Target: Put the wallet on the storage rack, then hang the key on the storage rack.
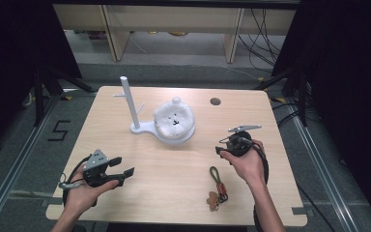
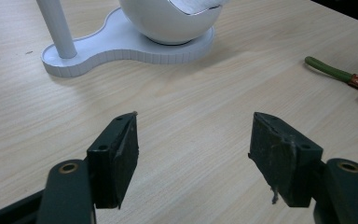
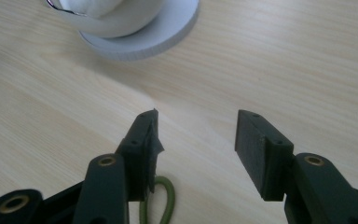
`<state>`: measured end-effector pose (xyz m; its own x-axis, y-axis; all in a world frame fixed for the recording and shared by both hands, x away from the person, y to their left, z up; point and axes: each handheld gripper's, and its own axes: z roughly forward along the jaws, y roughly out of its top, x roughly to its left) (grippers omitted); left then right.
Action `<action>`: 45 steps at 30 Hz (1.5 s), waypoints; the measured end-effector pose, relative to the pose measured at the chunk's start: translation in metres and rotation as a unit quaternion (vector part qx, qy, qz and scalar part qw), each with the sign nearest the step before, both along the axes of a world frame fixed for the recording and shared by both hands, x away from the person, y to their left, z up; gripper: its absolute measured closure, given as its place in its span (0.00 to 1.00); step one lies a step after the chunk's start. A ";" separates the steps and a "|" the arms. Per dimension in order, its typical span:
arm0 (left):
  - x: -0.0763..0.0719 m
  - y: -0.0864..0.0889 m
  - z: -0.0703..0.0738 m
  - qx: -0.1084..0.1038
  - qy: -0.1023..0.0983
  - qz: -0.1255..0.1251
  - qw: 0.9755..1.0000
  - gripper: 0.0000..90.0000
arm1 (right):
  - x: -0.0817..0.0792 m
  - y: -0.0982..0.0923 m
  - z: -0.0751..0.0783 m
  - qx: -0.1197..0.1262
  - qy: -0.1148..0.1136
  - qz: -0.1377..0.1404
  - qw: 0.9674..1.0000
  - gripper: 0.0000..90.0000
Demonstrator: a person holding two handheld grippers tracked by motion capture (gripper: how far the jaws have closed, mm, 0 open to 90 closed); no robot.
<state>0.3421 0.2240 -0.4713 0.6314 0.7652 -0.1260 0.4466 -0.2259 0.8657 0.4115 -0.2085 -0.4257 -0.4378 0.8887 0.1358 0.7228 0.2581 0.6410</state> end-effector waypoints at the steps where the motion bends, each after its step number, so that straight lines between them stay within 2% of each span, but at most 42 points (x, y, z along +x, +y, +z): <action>1: 0.000 0.000 0.000 0.001 0.000 0.000 1.000 0.36 | -0.002 -0.003 -0.001 -0.002 -0.002 0.000 1.000 0.56; 3: 0.000 -0.001 0.000 0.003 0.001 0.000 1.000 0.36 | -0.006 -0.007 -0.003 -0.004 -0.011 -0.003 1.000 0.56; 4: 0.000 -0.001 0.001 0.001 0.002 -0.001 1.000 0.36 | -0.009 -0.008 -0.004 0.001 -0.004 -0.010 1.000 0.57; 5: -0.001 -0.002 0.001 0.001 0.001 -0.001 1.000 0.36 | -0.010 -0.010 -0.005 0.005 -0.007 -0.012 1.000 0.57; 9: -0.002 -0.002 0.002 0.002 0.000 0.000 1.000 0.36 | -0.017 -0.016 -0.006 0.001 -0.003 -0.015 1.000 0.58; 11: -0.003 -0.002 0.001 0.003 -0.001 -0.001 1.000 0.36 | -0.019 -0.019 -0.008 -0.006 0.007 -0.011 1.000 0.58; 12: -0.003 -0.002 0.001 0.002 -0.002 -0.001 1.000 0.36 | -0.021 -0.020 -0.007 -0.005 0.030 -0.009 0.999 0.58; 14: -0.003 -0.002 0.001 0.003 -0.001 0.001 1.000 0.36 | -0.022 -0.022 -0.008 -0.006 0.046 -0.010 0.999 0.59; 15: -0.002 -0.003 0.000 0.001 -0.001 0.000 1.000 0.36 | -0.023 -0.024 -0.010 -0.015 0.047 -0.009 0.999 0.60; 16: -0.002 -0.003 0.000 -0.001 -0.001 -0.001 1.000 0.36 | -0.024 -0.023 -0.011 -0.023 0.045 -0.021 0.999 0.60; 17: -0.002 -0.004 0.000 -0.003 -0.002 0.000 1.000 0.36 | -0.025 -0.023 -0.011 -0.015 0.058 -0.020 0.998 0.61; 19: -0.002 -0.005 0.001 -0.001 -0.003 0.001 1.000 0.36 | -0.025 -0.023 -0.013 -0.022 0.055 -0.019 0.998 0.62; 20: -0.002 -0.006 0.001 -0.003 -0.003 0.002 1.000 0.36 | -0.028 -0.021 -0.013 -0.005 0.085 -0.023 0.996 0.65; 21: -0.002 -0.006 0.001 -0.003 -0.003 0.002 1.000 0.36 | -0.028 -0.023 -0.014 -0.020 0.081 -0.014 0.996 0.67; 22: -0.002 -0.008 0.002 -0.003 -0.003 -0.001 1.000 0.36 | -0.029 -0.023 -0.015 -0.024 0.089 -0.011 0.996 0.68; 26: -0.004 -0.010 0.003 -0.003 -0.004 -0.010 1.000 0.36 | -0.032 -0.021 -0.020 -0.017 0.131 -0.021 0.991 0.72; 29: -0.006 -0.009 0.004 -0.004 -0.005 -0.012 1.000 0.36 | -0.034 -0.020 -0.023 -0.015 0.147 -0.023 0.989 0.74; 30: -0.008 -0.008 0.004 0.006 -0.003 -0.009 1.000 0.36 | -0.035 -0.019 -0.025 -0.022 0.150 -0.026 0.988 0.74; 31: -0.008 -0.007 0.004 0.005 -0.003 -0.009 1.000 0.36 | -0.036 -0.016 -0.026 -0.024 0.168 -0.038 0.985 0.74; 34: -0.010 -0.005 0.003 0.004 -0.002 -0.010 1.000 0.36 | -0.038 -0.011 -0.031 -0.034 0.190 -0.028 0.981 0.75; 36: -0.011 -0.004 0.002 0.004 -0.002 -0.008 1.000 0.36 | -0.039 -0.007 -0.035 -0.039 0.203 -0.014 0.978 0.75; 37: -0.011 -0.004 0.002 0.004 -0.002 -0.008 1.000 0.36 | -0.039 -0.007 -0.035 -0.039 0.203 -0.014 0.978 0.75; 38: -0.010 -0.003 0.002 0.002 -0.004 -0.011 1.000 0.36 | -0.037 -0.005 -0.038 -0.047 0.205 0.001 0.978 0.75; 39: -0.010 -0.003 0.001 0.001 -0.001 -0.011 1.000 0.36 | -0.036 -0.004 -0.039 -0.052 0.211 0.006 0.976 0.75; 40: -0.010 -0.004 0.001 0.002 0.000 -0.011 1.000 0.36 | -0.036 -0.002 -0.038 -0.051 0.219 -0.003 0.974 0.76; 43: -0.010 -0.005 0.002 0.004 0.001 -0.009 1.000 0.36 | -0.035 0.001 -0.040 -0.056 0.220 0.014 0.974 0.76; 45: -0.009 -0.006 0.002 0.003 0.001 -0.010 1.000 0.36 | -0.035 0.004 -0.041 -0.060 0.229 0.015 0.972 0.76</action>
